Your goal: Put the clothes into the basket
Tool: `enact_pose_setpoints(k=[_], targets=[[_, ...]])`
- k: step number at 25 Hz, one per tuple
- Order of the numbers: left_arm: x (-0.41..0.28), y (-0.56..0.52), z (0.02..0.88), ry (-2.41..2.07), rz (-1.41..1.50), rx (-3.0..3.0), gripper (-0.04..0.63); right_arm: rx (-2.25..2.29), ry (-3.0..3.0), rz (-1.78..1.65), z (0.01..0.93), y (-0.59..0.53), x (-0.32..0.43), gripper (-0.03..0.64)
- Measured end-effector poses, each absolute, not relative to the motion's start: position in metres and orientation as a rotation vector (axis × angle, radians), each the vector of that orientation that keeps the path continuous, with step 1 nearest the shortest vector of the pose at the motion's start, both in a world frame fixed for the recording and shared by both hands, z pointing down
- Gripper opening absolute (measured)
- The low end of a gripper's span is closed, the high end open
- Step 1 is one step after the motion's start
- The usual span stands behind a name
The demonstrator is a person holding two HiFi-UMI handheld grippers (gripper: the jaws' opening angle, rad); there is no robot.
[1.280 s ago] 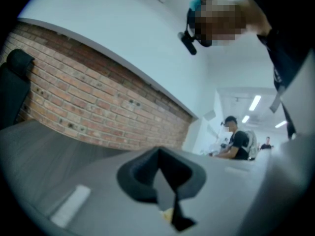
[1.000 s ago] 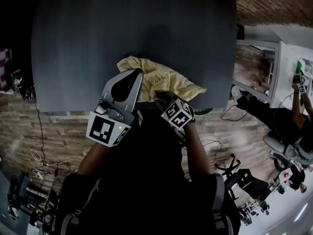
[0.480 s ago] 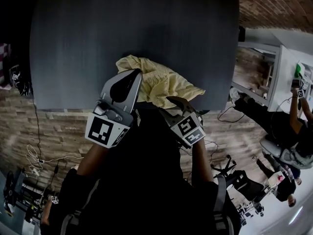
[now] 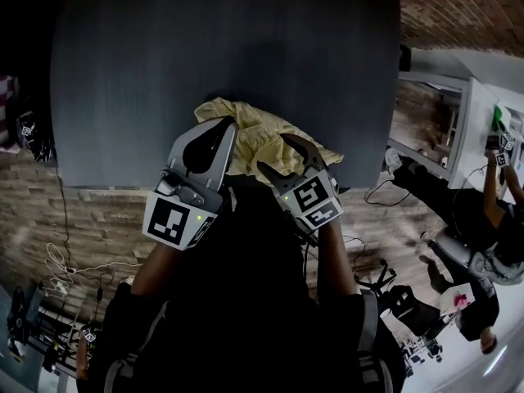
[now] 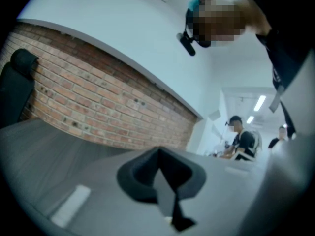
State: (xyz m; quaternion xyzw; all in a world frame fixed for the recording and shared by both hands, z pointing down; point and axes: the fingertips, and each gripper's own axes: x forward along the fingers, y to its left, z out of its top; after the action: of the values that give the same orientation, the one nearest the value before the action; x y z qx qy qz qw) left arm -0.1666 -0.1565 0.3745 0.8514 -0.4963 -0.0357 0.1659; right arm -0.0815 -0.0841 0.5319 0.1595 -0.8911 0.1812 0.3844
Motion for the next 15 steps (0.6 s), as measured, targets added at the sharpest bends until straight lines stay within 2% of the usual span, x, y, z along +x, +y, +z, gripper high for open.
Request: enact_pose_setpoints(k=[15], targets=[[-0.189, -0.193, 0.402, -1.432, -0.082, 2.349, 0.002, 0.187, -2.09, 0.556, 0.639, -0.124, -0.104, 0.319]])
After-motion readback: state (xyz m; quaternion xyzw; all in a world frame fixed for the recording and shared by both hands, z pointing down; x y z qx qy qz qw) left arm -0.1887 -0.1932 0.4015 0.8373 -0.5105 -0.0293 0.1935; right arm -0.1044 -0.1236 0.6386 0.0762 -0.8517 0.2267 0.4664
